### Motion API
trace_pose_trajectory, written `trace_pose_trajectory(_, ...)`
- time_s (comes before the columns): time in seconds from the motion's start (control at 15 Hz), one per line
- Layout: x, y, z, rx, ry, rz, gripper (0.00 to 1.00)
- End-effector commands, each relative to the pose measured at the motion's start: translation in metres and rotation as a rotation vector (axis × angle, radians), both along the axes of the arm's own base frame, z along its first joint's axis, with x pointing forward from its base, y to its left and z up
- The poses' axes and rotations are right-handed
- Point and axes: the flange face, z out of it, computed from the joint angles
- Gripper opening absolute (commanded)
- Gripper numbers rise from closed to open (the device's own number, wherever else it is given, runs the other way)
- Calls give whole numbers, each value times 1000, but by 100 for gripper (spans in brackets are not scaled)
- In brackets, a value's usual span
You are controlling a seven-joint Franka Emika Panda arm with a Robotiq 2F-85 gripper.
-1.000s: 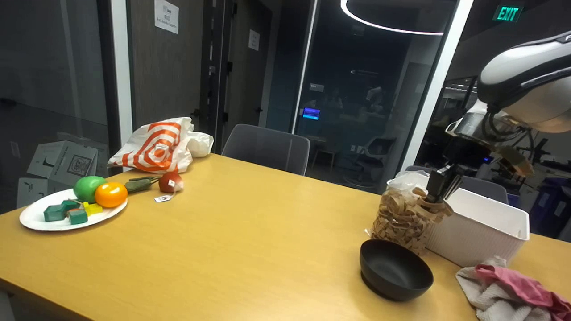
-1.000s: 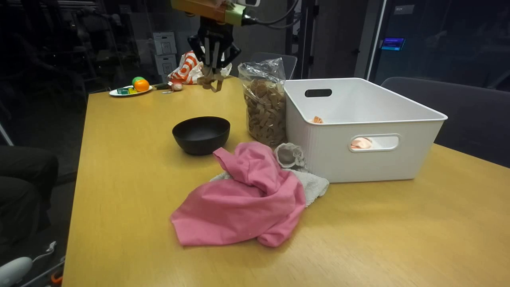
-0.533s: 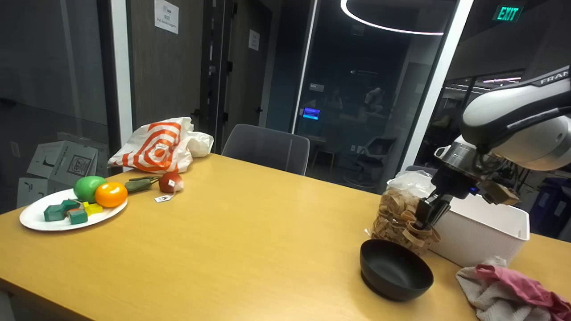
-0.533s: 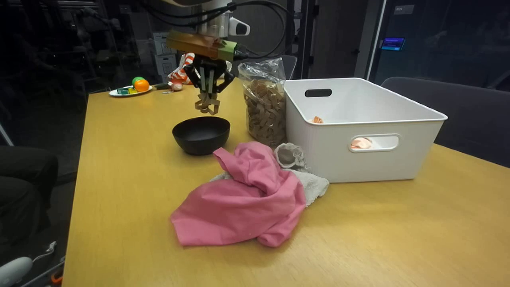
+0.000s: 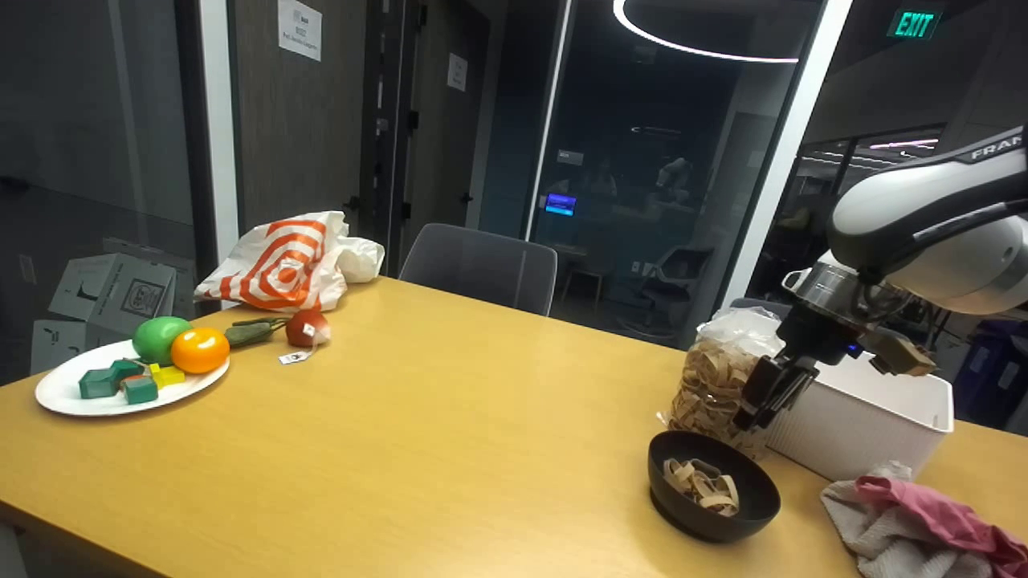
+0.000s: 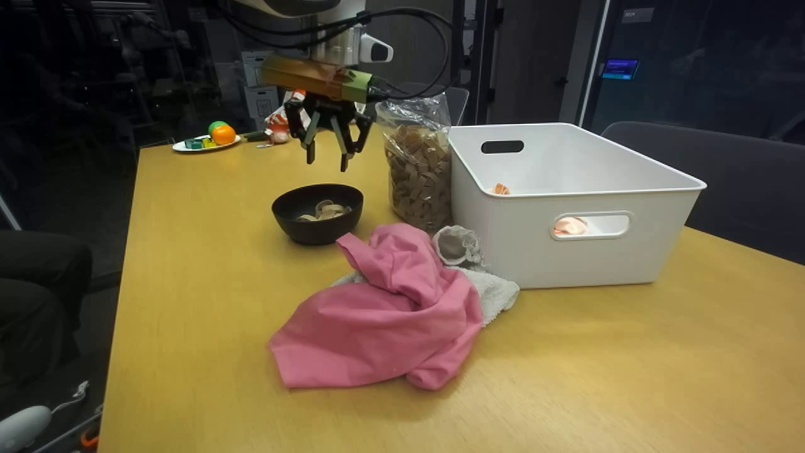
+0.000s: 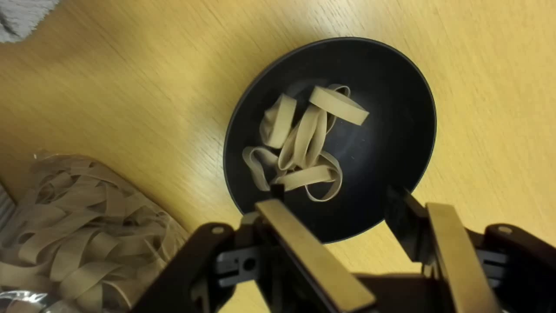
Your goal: Remove the towels from the basket
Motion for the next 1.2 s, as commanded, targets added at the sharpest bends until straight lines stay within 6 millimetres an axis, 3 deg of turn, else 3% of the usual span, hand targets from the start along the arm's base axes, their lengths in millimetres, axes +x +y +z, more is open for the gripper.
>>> trace_pose_trajectory(0.0, 2, 0, 14, 0, -43, 6, 94)
trace_pose_trajectory(0.13, 5, -2, 24, -20, -69, 2, 100)
trace_pose_trajectory(0.67, 44, -16, 101, -10, -244, -118, 100)
trace_pose_trajectory(0.93, 66, -17, 118, 44, -247, -242, 100)
trace_pose_trajectory(1.13, 79, -14, 115, 62, -233, -308, 100)
